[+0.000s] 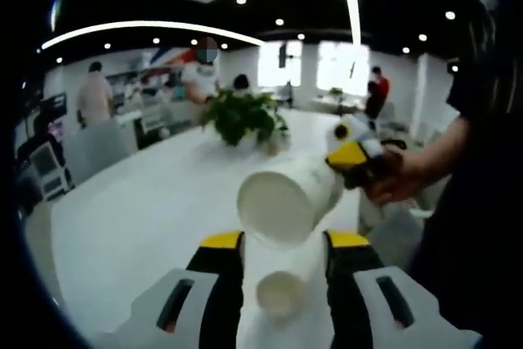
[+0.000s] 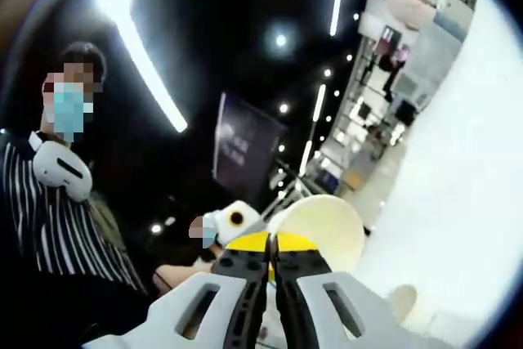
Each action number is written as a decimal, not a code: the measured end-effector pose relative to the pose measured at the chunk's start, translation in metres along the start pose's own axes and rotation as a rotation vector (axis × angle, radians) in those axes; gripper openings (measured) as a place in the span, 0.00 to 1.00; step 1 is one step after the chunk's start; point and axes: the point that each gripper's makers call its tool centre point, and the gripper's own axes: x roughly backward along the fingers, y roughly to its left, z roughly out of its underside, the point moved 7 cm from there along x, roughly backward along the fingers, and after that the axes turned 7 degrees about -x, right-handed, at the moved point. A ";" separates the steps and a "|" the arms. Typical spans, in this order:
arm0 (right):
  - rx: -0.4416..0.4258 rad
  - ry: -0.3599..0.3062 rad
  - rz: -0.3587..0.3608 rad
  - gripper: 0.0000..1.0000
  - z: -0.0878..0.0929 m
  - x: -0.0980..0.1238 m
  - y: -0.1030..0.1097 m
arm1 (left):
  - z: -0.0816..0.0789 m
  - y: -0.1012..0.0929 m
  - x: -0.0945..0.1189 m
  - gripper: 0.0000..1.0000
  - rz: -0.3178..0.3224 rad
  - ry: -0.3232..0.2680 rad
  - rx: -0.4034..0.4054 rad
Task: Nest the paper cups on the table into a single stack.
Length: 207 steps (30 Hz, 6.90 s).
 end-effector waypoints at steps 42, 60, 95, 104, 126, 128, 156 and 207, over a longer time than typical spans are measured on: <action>0.033 0.093 0.063 0.00 -0.009 0.002 -0.006 | 0.031 0.001 0.017 0.99 -0.162 0.004 0.076; 0.472 0.523 0.137 0.00 -0.051 -0.026 0.016 | 0.049 -0.002 0.024 0.96 -0.188 0.025 0.087; 1.071 1.380 0.080 0.00 -0.024 -0.080 0.049 | 0.086 0.001 0.033 0.95 -0.220 0.036 0.094; 1.067 1.427 0.090 0.00 0.003 -0.070 0.019 | 0.088 0.008 0.037 0.96 -0.216 0.037 0.092; 1.025 1.475 0.131 0.00 0.037 -0.049 -0.043 | 0.096 0.002 0.034 0.94 -0.208 0.042 0.119; 1.023 1.485 0.131 0.00 0.040 -0.048 -0.046 | 0.097 0.002 0.035 0.93 -0.209 0.044 0.120; 0.991 1.615 0.153 0.00 0.077 -0.043 -0.087 | 0.111 -0.010 0.041 0.90 -0.206 0.052 0.163; 0.849 1.156 0.345 0.74 0.038 -0.019 -0.077 | 0.120 -0.010 0.036 0.89 -0.198 0.055 0.206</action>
